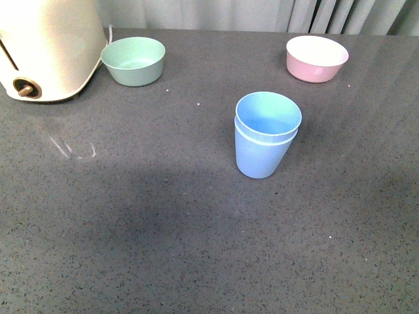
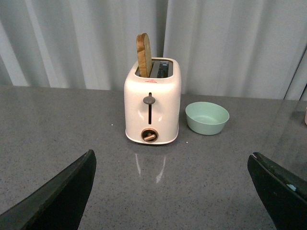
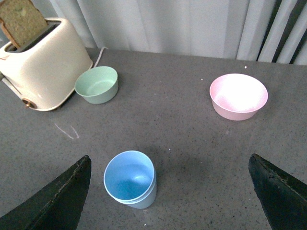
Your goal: Stack blue cups with both arms
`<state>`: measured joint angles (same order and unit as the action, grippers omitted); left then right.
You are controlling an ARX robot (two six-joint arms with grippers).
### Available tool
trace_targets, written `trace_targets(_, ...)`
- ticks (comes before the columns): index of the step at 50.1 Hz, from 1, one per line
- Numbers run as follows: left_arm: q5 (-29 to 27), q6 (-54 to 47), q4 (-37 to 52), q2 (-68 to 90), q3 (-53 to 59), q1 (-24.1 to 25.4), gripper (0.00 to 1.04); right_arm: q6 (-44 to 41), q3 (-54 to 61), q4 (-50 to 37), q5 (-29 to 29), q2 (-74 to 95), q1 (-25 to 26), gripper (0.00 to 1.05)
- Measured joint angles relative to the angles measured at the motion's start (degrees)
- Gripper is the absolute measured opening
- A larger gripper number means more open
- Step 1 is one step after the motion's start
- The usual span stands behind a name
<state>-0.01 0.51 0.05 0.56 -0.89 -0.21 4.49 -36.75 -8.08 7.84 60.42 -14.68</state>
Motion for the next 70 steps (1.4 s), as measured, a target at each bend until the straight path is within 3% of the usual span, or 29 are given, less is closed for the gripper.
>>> trace_targets(4,0.0,0.0,0.0,0.0,0.0,0.0,0.96,-1.8,5.1,-12.4,-13.2,-0.2,-1.1,0.84)
trace_targets(8,0.0,0.0,0.0,0.0,0.0,0.0,0.96,-3.0,11.3,-22.5,-20.6,-2.6,-0.2,0.70)
trace_targets(13,0.0,0.0,0.0,0.0,0.0,0.0,0.96,-3.7,17.0,-25.7,-19.8,-7.1,2.4,0.49)
trace_targets(30,0.0,0.0,0.0,0.0,0.0,0.0,0.96,-4.2,25.7,-25.8,-15.2,-15.1,6.8,0.02)
trace_targets(41,0.0,0.0,0.0,0.0,0.0,0.0,0.96,-4.3,29.6,-23.8,-13.0,-20.9,9.3,0.02)
trace_targets(43,0.0,0.0,0.0,0.0,0.0,0.0,0.96,-4.3,30.4,-22.9,-9.3,-22.5,11.5,0.02)
trace_targets(47,0.0,0.0,0.0,0.0,0.0,0.0,0.96,-4.3,31.7,-21.3,-8.2,-25.4,14.3,0.02)
trace_targets(70,0.0,0.0,0.0,0.0,0.0,0.0,0.96,-4.3,35.4,-15.7,-7.8,-36.4,14.6,0.02)
